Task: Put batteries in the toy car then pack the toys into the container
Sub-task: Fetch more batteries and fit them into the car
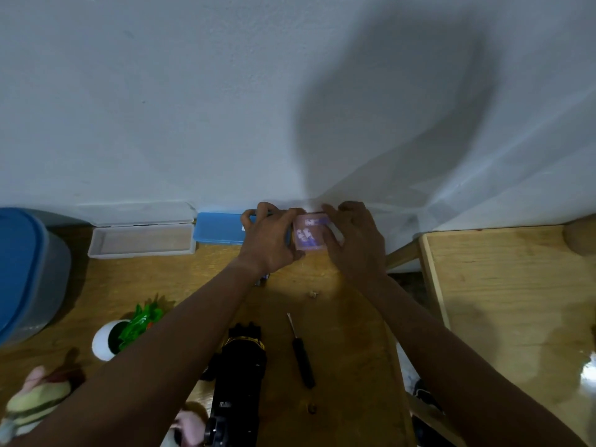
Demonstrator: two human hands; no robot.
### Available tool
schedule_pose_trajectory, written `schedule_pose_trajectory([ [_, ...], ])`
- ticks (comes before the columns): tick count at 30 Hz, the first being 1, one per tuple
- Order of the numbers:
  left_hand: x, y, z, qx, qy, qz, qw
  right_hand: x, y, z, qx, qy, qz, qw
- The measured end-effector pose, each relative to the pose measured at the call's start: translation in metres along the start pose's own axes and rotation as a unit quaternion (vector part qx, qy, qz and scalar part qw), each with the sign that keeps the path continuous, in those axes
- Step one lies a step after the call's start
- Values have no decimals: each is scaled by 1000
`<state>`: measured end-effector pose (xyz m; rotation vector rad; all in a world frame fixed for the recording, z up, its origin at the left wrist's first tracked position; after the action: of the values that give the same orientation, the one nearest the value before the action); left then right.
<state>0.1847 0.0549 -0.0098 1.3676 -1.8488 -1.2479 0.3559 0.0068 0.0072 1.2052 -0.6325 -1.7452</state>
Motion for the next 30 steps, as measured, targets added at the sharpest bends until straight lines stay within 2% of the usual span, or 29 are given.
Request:
schedule_pose_trajectory([
  [6,2,3,0,16,-13,-14,1000,23,-26,-8,-19,22,98,995],
  [10,3,1,2,8,-7,-16,1000,24,-28,-7,-41,7,106,994],
  [14,4,0,5,-58,-26,-39,997,27,-32,-11,-58,31,122,990],
  [27,14,14,21,-109,14,-55,992,13,-30,4,29,78,101,991],
  [30,11,17,16,-100,39,-51,993,7,-27,10,27,47,130,990],
])
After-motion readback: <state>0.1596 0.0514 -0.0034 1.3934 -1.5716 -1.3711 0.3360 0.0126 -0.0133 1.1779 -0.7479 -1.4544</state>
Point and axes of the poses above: each hand's wrist, its own x-axis away from the middle knuckle, its own y-axis out of the back of the hand, z = x × y, the point moved 5 cm from there along -x, towards the middle knuckle, and after that the axes turned 11 degrees about -z, right-handed, at the moved point
